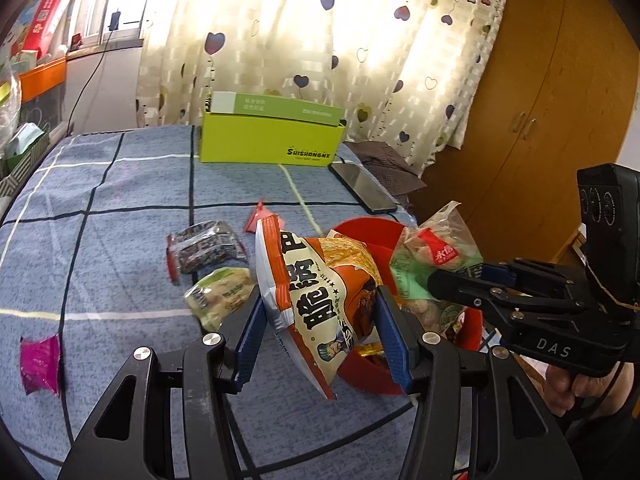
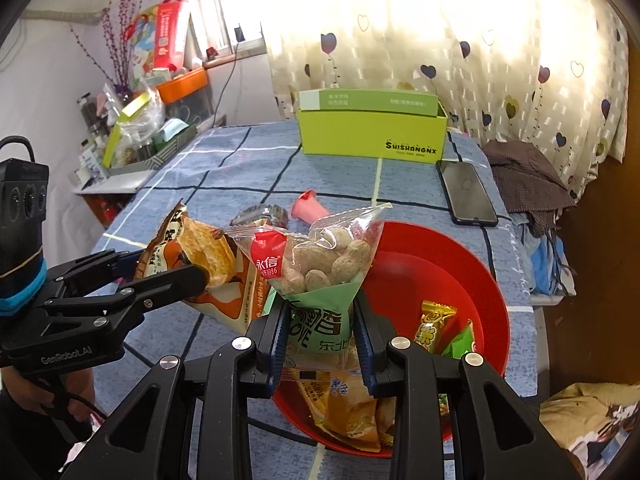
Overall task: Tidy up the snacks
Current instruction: 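Carry chip bag in left tool and peanut bag in right tool over red bowl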
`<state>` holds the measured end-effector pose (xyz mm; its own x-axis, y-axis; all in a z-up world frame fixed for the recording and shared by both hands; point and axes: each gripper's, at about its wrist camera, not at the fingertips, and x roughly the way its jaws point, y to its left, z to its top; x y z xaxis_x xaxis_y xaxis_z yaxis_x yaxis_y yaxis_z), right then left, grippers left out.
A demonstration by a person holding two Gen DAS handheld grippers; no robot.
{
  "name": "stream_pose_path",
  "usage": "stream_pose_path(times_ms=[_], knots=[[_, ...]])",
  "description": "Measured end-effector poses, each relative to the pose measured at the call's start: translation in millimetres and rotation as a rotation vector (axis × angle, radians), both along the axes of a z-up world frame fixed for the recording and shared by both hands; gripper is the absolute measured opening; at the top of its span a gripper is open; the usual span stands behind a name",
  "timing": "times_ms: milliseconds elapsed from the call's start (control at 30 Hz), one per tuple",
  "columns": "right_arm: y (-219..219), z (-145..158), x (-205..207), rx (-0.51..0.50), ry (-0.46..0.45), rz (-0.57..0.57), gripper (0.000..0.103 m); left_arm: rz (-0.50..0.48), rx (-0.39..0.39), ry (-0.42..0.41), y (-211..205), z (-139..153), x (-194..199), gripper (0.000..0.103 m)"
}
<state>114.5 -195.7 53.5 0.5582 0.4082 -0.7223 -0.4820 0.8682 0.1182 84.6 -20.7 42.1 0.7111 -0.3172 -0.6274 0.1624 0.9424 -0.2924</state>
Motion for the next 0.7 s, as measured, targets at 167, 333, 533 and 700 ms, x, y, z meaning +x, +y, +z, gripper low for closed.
stream_pose_path(times_ms=[167,333,533,700], knots=[[-11.5,-0.1,5.7,0.003,0.003,-0.032,0.028,-0.012,0.002,-0.003,-5.9,1.3,4.5,0.054],[-33.3,-0.9,17.3,0.011,0.013,-0.104,0.028,-0.024,0.006,-0.005,-11.4,1.2,10.4,0.054],[-49.6,-5.2,27.3,0.009,0.028,-0.159,0.028,-0.042,0.004,-0.009,-18.1,1.3,15.6,0.054],[-55.6,-14.2,37.3,-0.015,0.055,-0.191,0.028,-0.057,-0.001,-0.007,-22.6,0.5,19.7,0.054]])
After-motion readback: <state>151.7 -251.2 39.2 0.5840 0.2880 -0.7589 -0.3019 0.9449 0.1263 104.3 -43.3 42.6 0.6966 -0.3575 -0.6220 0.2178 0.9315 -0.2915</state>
